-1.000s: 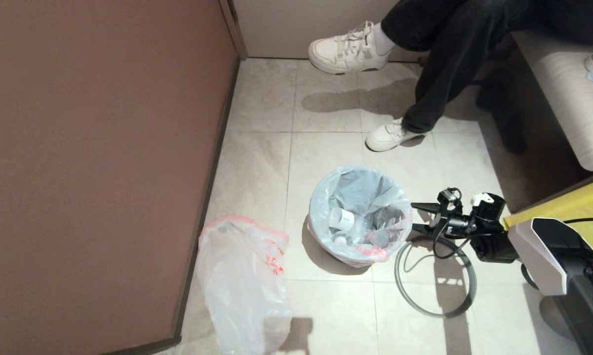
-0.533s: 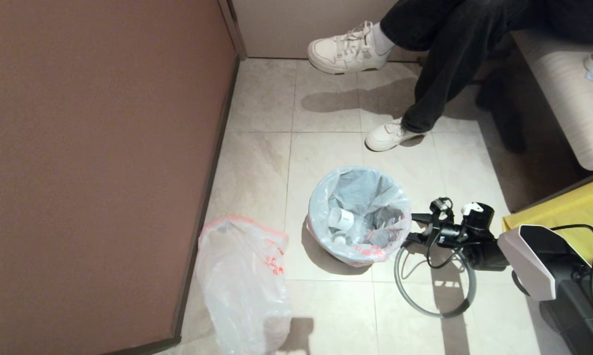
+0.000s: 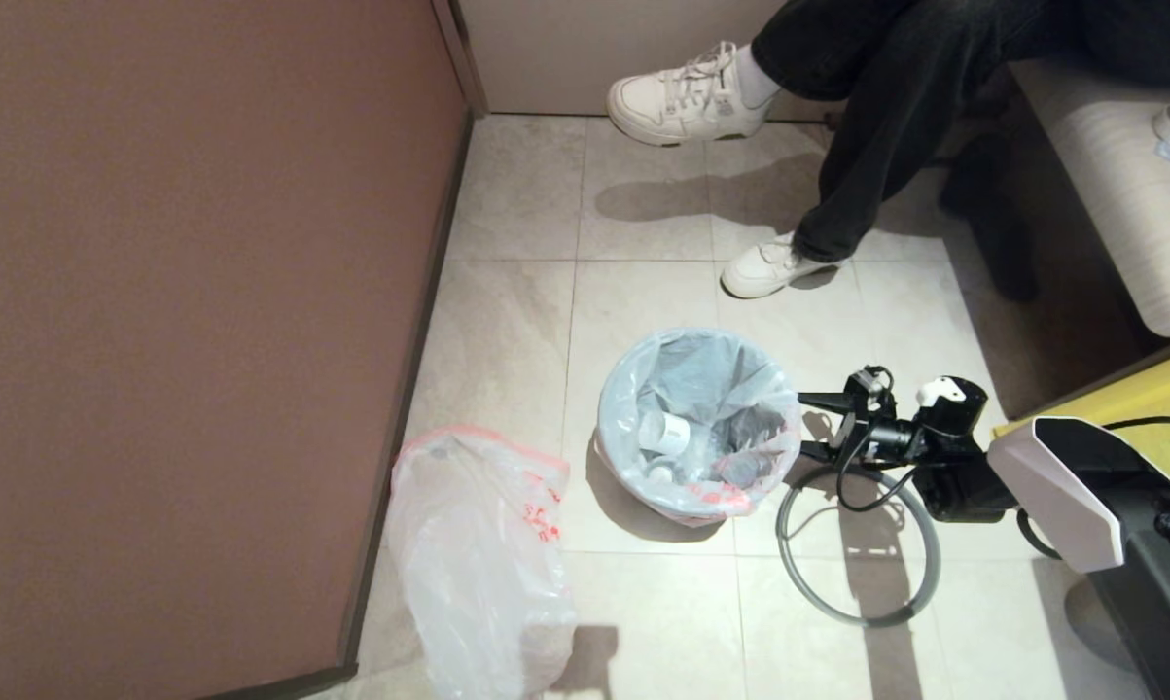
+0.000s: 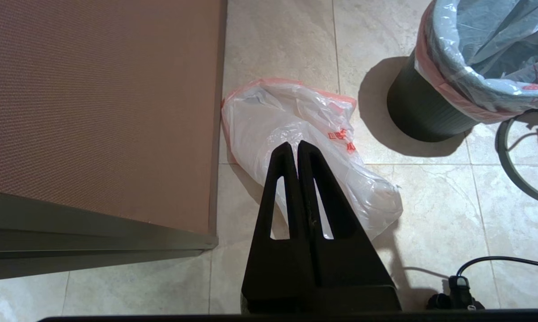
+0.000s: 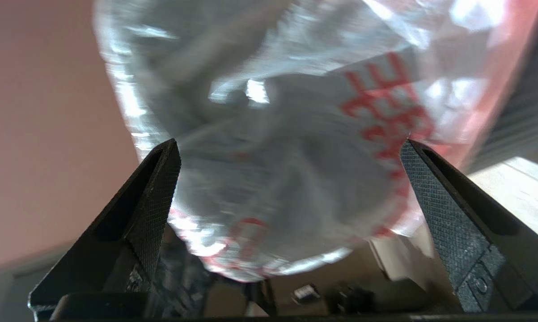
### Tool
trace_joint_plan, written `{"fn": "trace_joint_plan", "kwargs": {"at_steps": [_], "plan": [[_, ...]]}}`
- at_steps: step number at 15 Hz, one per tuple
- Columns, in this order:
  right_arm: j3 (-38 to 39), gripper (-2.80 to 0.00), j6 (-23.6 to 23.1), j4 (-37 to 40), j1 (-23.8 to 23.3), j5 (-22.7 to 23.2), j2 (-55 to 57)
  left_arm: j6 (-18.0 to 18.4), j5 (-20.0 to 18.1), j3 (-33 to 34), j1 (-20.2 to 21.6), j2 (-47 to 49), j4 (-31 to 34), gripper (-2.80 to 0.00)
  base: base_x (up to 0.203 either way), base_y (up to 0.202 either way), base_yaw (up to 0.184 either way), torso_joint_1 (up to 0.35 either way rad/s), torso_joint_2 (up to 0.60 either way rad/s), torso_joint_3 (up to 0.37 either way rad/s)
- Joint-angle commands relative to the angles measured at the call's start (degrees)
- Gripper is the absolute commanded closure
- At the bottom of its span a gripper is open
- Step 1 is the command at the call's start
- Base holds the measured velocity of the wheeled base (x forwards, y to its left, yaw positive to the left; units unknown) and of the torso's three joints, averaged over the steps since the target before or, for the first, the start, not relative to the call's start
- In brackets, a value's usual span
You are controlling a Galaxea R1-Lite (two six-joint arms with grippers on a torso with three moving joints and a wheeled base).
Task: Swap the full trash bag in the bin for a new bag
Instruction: Place the trash bag on the floor
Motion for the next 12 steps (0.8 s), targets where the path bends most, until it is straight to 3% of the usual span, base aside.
{"fn": "trace_joint_plan", "kwargs": {"at_steps": [1,3,7,12], "plan": [[4.2,-2.80,6.1,-6.9,1.5,-1.9,-4.5,0.0,0.0,0.0,0.0,0.0,0.0,0.00,0.000,0.000,0.000,0.000,0.00,0.000],[7.4,-2.80,10.0,-11.6,2.2,-5.7,-6.4,0.0,0.0,0.0,0.0,0.0,0.0,0.00,0.000,0.000,0.000,0.000,0.00,0.000],[15.7,-2.80,17.9,-21.3,1.3,-7.6,-11.5,0.0,0.0,0.0,0.0,0.0,0.0,0.00,0.000,0.000,0.000,0.000,0.00,0.000],[16.5,-2.80,19.4,-22.5,-1.1,-7.7,-14.7,0.0,0.0,0.0,0.0,0.0,0.0,0.00,0.000,0.000,0.000,0.000,0.00,0.000]]}}
